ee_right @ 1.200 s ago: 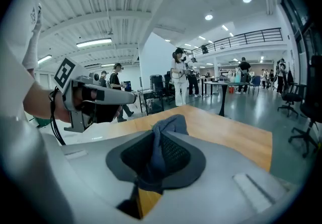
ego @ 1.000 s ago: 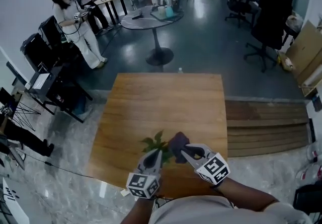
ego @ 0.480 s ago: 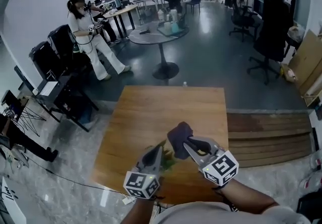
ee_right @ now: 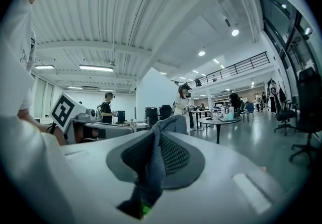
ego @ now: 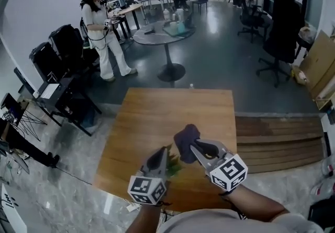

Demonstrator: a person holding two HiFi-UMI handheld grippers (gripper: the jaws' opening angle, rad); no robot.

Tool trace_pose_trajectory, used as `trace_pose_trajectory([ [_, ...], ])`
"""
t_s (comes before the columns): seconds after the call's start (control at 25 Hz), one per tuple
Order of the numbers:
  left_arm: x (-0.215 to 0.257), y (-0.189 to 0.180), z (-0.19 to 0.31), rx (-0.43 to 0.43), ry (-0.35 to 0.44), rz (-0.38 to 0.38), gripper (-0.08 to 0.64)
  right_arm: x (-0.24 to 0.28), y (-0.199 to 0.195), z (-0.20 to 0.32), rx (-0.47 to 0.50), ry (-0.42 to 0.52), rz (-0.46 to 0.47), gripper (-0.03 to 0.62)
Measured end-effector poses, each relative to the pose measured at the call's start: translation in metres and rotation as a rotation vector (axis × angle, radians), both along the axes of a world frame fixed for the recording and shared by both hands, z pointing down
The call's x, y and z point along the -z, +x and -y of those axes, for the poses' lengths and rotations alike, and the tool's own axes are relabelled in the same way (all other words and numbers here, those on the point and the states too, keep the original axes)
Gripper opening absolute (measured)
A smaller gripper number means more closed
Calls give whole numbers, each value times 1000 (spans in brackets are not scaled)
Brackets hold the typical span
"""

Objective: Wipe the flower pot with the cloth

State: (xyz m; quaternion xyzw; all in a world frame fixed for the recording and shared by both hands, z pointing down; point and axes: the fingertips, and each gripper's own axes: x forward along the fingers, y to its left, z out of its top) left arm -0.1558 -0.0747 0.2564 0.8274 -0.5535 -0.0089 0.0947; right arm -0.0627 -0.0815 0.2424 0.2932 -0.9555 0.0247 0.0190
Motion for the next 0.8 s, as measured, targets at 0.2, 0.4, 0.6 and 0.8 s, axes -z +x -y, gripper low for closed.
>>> trace_pose_trajectory([
  [0.2,0,-5,3,19,14,-9,6,-1,-3,4,-6,-3,-1,44],
  [0.4,-4,-8,8,21,3,-18,6,1,-6,8,-9,-10,5,43],
  [0.6,-9,-10,11,15,-17,-17,6,0,-10,11,-9,-25,8,43],
  [0.8,-14,-2,13,-2,-26,-22,6,-5,-4,13,-12,-31,8,43],
])
